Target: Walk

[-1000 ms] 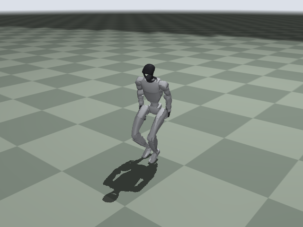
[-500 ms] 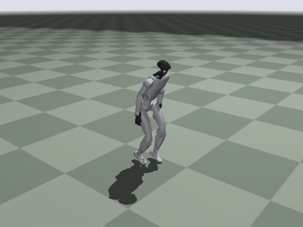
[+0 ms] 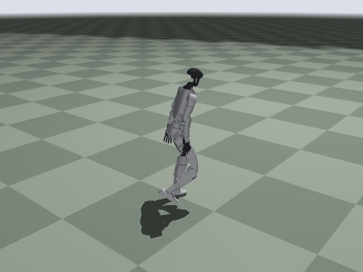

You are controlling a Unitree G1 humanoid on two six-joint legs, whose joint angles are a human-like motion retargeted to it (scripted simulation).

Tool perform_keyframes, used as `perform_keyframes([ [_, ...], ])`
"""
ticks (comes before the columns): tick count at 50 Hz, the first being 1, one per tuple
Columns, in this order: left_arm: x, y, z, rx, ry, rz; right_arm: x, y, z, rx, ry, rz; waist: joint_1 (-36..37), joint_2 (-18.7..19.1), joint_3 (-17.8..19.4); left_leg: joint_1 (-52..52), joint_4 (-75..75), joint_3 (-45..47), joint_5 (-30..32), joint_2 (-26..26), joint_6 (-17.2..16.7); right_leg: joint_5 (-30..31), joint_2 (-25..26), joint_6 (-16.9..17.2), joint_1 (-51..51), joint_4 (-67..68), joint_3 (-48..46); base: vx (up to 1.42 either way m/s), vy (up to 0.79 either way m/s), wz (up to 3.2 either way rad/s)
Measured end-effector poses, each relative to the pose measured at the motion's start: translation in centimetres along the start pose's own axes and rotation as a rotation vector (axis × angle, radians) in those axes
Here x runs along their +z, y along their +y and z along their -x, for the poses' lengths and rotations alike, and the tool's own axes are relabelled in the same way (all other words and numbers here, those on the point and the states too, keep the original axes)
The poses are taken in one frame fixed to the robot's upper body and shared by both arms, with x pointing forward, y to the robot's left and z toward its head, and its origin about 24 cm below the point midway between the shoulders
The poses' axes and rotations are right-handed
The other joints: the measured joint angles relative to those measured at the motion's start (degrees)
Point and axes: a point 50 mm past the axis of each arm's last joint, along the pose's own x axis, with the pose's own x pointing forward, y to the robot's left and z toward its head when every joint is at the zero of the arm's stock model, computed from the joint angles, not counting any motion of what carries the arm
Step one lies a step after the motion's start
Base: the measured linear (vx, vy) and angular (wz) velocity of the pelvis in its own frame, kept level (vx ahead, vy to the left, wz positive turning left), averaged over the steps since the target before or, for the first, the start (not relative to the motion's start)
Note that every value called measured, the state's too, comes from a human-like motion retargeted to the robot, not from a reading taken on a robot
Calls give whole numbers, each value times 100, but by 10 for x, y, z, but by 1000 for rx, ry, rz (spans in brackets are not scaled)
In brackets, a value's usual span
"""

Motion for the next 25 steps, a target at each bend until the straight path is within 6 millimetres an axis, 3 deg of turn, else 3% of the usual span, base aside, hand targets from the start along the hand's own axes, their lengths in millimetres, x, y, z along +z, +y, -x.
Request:
perform_keyframes([
  [3, -5, -3, 0, -5, 11, 11, -7, 6, 1, 19, 21, 4, -58, -27, 78, 365, 62, -545, -216, -275, -40, -387, 383, -90, -377, -119, 397, 44, 3, 189],
  [7, -9, -9, 0, -14, 18, -4, -18, 13, 3, 44, 64, 15, 25, 3, 112, 971, -45, -1207, -493, -401, -143, -464, 957, -76, -858, -739, 694, 53, -2, 148],
  [18, -16, -12, 0, 13, 10, -63, -36, 21, 6, 43, 123, -25, 360, -58, -115, 2601, -118, -1710, -482, 17, -466, 374, 1809, 352, -1087, -2374, 763, 59, -6, 108],
  [21, -20, -11, 1, 29, 12, -52, -35, 18, 6, 24, 116, -32, 429, -78, -129, 2672, 696, -1700, -458, 176, -501, 382, 1921, 250, -1024, -1968, 818, 57, -8, 80],
  [25, -24, -4, 4, 69, 12, -22, -28, 12, 5, -6, 90, -11, 542, 50, -10, 2573, 2217, -1809, -144, 569, -718, -122, 2196, -179, -646, -1374, 708, 57, -12, 76],
])
